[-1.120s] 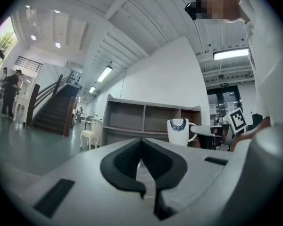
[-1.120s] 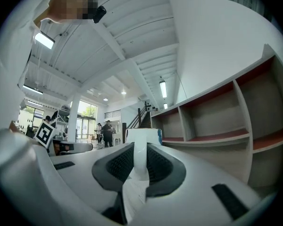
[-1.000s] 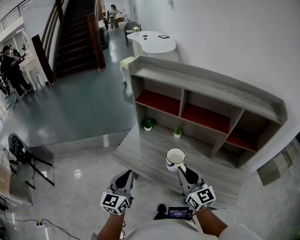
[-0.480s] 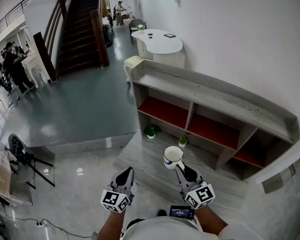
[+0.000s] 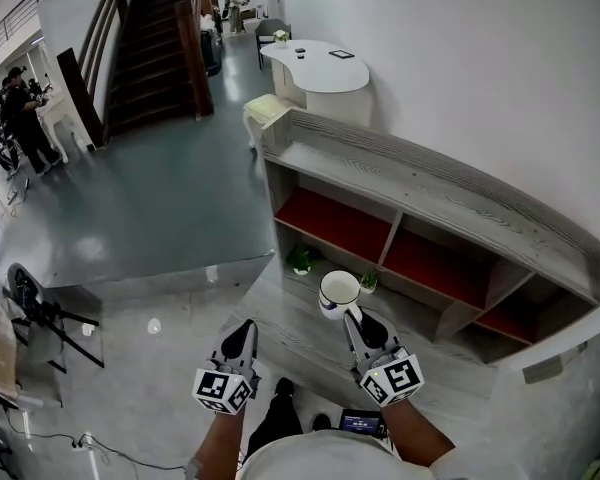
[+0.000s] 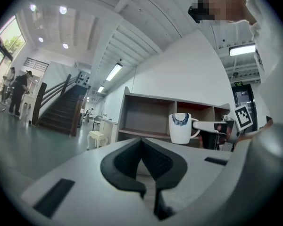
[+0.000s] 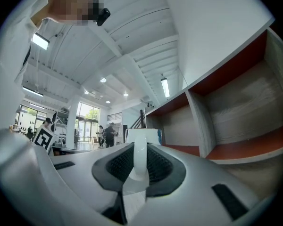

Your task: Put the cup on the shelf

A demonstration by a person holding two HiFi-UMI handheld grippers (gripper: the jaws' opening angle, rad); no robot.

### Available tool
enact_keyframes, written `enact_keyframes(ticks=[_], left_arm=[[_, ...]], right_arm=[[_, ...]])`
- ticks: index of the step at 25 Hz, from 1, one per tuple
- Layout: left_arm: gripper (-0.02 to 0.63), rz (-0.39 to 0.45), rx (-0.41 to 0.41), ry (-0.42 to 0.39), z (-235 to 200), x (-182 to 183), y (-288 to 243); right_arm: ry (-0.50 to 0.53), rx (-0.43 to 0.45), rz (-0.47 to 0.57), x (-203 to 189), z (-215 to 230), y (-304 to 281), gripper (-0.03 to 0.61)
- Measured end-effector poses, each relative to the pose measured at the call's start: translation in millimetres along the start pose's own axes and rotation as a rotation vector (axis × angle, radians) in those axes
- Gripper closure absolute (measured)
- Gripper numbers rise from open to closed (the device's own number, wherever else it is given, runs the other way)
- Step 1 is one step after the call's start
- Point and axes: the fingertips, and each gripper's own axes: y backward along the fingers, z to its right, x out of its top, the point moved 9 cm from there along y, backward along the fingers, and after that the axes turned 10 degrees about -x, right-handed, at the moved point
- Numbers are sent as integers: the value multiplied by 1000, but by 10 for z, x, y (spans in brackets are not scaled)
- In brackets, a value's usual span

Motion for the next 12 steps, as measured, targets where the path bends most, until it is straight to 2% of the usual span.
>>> enact_keyframes(ticks=[12], left_arm=[[606,-21,-127,12,-721,52,-685]], right_arm=[[27,-72,47,147,-21,-1006,500]])
